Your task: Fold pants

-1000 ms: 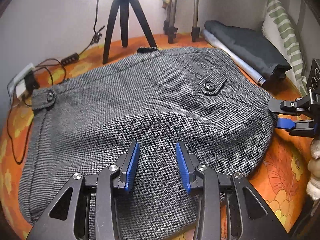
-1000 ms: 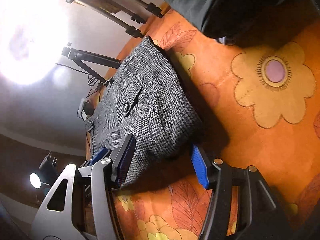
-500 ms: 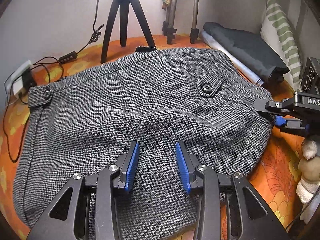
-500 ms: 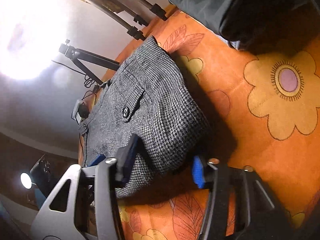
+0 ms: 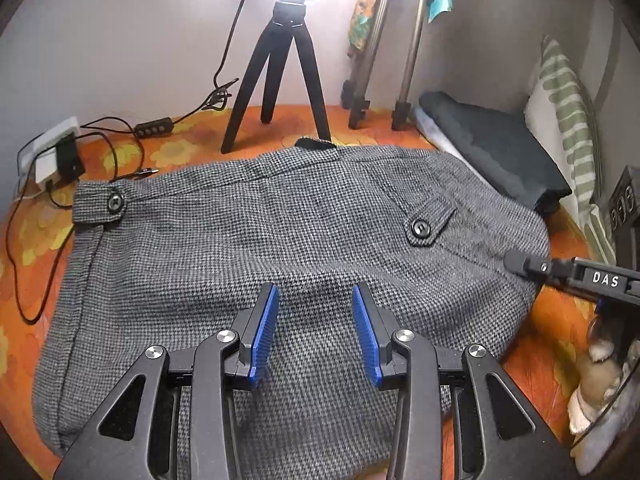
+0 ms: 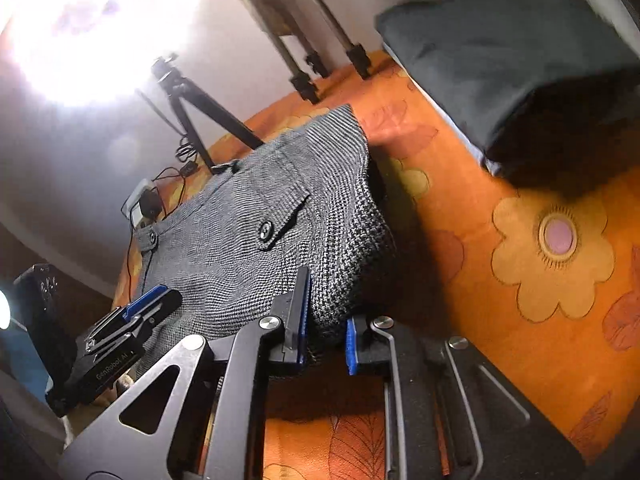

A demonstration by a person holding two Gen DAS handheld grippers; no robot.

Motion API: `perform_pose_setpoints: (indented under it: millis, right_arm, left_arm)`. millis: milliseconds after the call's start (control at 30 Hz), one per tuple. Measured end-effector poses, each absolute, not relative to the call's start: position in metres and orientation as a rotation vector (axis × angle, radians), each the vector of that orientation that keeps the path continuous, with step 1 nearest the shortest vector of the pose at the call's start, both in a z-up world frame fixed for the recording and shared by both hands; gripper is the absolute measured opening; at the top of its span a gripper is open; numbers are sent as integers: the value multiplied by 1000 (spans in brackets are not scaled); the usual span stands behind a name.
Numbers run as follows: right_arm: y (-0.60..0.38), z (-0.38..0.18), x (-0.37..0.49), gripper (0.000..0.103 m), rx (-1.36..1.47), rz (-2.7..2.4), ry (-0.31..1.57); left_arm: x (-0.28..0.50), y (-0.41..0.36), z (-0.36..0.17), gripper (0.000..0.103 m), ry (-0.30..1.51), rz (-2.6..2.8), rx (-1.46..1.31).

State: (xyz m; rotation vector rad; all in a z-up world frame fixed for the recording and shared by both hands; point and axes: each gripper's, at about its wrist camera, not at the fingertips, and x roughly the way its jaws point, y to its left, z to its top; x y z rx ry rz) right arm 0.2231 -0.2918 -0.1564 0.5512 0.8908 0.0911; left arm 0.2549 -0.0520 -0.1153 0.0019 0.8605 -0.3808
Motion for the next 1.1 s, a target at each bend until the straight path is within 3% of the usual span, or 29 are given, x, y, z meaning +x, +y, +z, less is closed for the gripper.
perform_pose_setpoints:
  millis: [200,467,667,1100]
  right_arm:
    - [-292,-158,222,15,550,92,897]
    - [-288,-150,220,14,522,95,869]
    - [-289,-145,217,14,523,107,860]
    - [-292,-155,220,14,556,83,890]
  left_arm:
    - [264,-70,-145,37,907,-338,101]
    - [271,-78,-120,37,817,-344,101]
    - [280,-93,-144,37,862,-310,165]
    - [270,-64,-131,37,886,-303,111]
